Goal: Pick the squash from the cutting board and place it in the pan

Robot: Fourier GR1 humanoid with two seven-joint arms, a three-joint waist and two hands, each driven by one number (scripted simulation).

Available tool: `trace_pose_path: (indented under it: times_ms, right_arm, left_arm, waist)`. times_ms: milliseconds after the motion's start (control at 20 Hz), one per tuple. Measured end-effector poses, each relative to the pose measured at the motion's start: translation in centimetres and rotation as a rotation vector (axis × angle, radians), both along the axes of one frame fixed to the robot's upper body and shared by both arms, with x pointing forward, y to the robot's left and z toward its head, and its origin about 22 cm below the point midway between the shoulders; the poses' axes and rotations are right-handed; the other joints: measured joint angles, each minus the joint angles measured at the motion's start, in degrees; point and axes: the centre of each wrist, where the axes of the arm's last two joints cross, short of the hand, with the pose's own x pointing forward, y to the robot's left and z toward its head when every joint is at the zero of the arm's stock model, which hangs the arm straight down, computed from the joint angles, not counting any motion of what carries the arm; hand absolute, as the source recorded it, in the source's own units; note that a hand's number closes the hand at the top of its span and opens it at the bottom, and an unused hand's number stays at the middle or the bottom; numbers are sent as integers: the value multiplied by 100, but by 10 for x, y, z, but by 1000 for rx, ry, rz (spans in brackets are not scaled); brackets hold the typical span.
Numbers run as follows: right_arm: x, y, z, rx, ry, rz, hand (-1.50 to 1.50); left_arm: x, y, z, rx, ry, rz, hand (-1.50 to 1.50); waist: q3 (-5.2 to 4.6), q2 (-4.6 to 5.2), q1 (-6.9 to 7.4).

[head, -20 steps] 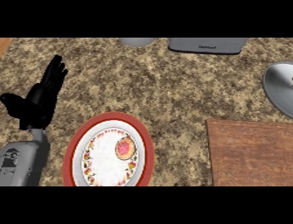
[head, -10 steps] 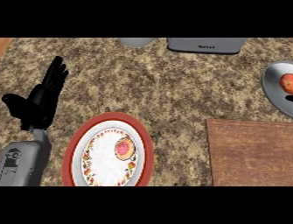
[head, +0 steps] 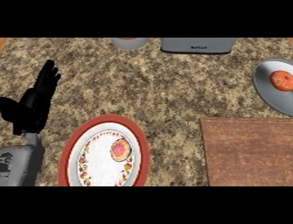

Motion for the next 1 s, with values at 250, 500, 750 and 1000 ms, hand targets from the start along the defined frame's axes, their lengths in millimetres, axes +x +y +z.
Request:
trace_pose_path:
  times_ms: [250, 500, 750, 1000]
  right_arm:
    - [-39, -33, -2, 95, -54, 100, -150]
    - [-79, -60, -3, 107, -77, 145, -150]
    - [-110, -75, -1, 106, -62, 130, -150]
    - [-127, -74, -1, 90, -32, 145, -150]
  left_arm:
    - [-4, 5, 2, 2, 6, 26, 0]
    - [-7, 2, -5, 3, 21, 35, 0]
    - [-9, 10, -7, 4, 26, 50, 0]
    - [-10, 10, -6, 5, 23, 53, 0]
  waist:
    - [-17, -64, -135]
    - [-35, -108, -243]
    - [-49, -137, -321]
    - [-51, -136, -321]
